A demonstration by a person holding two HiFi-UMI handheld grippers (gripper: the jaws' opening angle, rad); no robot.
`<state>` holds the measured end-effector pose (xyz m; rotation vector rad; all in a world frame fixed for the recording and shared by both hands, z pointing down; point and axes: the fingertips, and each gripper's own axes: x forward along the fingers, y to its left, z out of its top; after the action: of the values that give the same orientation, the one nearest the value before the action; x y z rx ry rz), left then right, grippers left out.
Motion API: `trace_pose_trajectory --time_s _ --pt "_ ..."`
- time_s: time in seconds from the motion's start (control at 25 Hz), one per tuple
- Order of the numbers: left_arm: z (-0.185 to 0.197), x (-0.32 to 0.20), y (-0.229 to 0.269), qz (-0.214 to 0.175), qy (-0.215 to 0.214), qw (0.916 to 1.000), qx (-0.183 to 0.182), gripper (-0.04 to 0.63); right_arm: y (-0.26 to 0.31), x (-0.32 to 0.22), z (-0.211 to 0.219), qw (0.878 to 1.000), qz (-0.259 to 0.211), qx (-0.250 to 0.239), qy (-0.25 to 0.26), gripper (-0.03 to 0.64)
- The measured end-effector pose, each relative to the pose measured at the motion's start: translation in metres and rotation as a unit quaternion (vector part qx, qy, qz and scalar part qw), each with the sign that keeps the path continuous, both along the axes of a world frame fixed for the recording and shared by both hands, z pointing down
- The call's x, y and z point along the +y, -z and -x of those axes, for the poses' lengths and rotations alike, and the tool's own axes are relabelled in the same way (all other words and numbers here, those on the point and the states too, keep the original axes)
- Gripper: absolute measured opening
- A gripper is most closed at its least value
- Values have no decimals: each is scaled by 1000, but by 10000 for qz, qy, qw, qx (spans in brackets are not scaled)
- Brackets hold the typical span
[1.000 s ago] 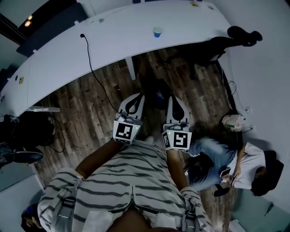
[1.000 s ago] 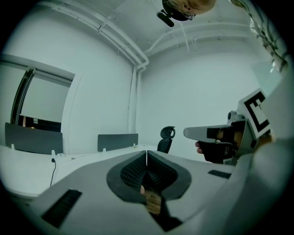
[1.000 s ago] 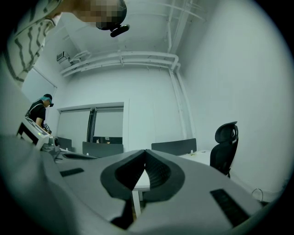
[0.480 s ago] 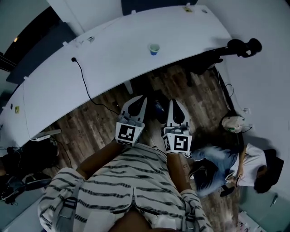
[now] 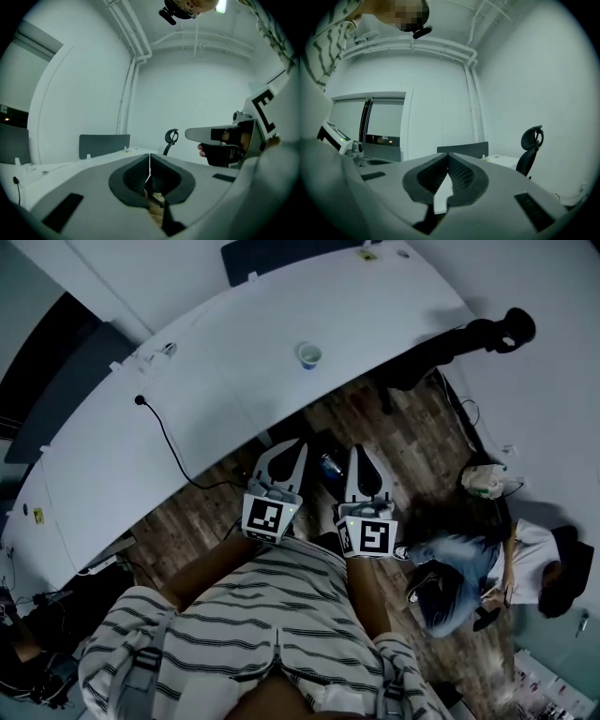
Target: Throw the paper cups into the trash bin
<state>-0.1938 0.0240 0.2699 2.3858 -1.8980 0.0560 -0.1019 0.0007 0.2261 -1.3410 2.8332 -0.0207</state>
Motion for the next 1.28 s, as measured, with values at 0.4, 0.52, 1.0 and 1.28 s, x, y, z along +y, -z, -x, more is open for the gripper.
trace_pose_trajectory --time_s 0.4,0.52,1.0,1.28 --pt "-16 -30 -18 191 53 9998 78 25 -13 -29 -15 9999 159 46 -13 11" --pt "-19 -36 -23 278 118 9995 89 25 -16 -32 -20 9998 187 69 32 11" --pt "1 -83 -50 434 626 9971 -36 26 -51 -60 -27 9988 430 193 132 11" --pt "13 -118 -71 509 867 9949 -120 26 -63 -78 -28 9982 535 239 87 11"
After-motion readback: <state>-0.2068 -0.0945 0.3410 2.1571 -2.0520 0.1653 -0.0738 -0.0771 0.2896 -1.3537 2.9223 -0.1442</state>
